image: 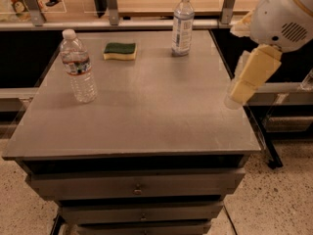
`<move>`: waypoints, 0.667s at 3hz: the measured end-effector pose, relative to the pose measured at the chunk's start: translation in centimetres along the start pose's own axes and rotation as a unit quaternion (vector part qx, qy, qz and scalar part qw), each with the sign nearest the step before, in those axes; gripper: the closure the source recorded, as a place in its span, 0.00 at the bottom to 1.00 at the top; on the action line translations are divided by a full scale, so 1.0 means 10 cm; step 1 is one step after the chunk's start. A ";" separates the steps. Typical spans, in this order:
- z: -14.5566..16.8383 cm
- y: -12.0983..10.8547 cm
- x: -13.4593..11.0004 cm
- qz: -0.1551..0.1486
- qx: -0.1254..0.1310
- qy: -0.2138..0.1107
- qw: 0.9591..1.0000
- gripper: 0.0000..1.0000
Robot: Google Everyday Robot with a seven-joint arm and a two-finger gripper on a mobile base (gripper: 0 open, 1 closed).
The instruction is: Pick sponge
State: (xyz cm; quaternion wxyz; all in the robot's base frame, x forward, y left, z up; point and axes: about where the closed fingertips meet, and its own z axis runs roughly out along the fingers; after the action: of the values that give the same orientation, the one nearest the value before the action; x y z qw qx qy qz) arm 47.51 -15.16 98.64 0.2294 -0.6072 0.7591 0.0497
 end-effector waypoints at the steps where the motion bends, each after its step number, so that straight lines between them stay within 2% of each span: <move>1: 0.25 -0.04 -0.09 0.053 -0.009 -0.053 0.997 0.00; 2: 0.39 -0.11 -0.16 0.098 0.002 -0.104 0.990 0.00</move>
Offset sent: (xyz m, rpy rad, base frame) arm 0.0446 0.0319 -0.0314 0.4233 -0.0255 -0.2364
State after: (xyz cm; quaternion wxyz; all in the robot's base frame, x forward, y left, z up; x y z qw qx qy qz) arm 49.93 -12.62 96.09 0.3024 -0.5213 0.7867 0.1337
